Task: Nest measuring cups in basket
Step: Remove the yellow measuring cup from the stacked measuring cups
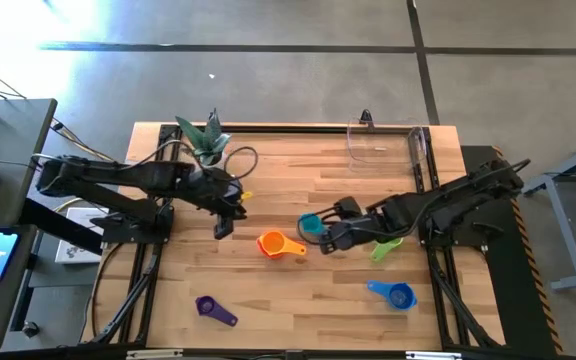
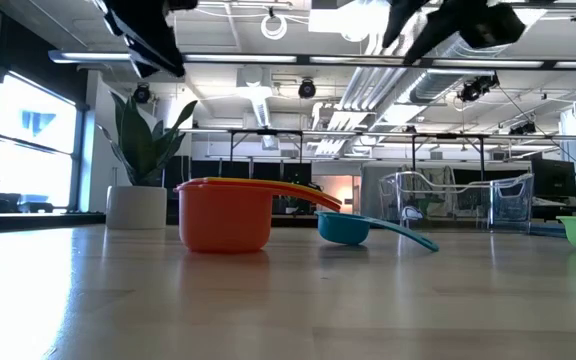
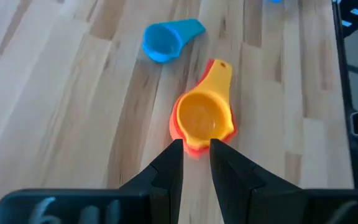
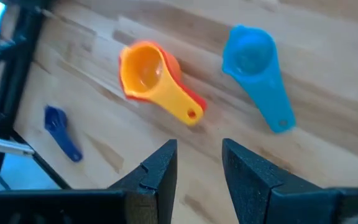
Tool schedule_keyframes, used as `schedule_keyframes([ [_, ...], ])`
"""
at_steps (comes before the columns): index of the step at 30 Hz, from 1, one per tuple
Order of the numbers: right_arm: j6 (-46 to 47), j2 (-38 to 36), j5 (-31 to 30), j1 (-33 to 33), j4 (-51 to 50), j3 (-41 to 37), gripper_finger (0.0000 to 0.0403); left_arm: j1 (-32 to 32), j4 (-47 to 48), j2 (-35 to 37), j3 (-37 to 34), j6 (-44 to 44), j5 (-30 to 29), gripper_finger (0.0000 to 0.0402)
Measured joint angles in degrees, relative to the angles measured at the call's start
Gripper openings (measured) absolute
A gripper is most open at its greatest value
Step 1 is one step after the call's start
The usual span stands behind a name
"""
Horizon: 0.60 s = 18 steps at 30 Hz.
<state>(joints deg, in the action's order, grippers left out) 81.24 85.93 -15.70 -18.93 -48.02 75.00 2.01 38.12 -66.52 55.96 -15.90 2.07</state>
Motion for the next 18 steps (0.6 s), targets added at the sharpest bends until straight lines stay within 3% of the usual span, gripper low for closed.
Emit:
schedule_keyframes([
  [10, -5.57, 0.00, -0.68, 3.82, 3.31, 0.02, 0.0119, 0.10, -8.16, -11.98, 0.00, -0.09, 0.03, 0.0071],
  [18, -6.90, -0.02, -0.32, 4.80, 3.29, 0.02, 0.0119, 1.58, -12.75, -17.43, 0.00, 5.22, -0.12, 0.0071],
])
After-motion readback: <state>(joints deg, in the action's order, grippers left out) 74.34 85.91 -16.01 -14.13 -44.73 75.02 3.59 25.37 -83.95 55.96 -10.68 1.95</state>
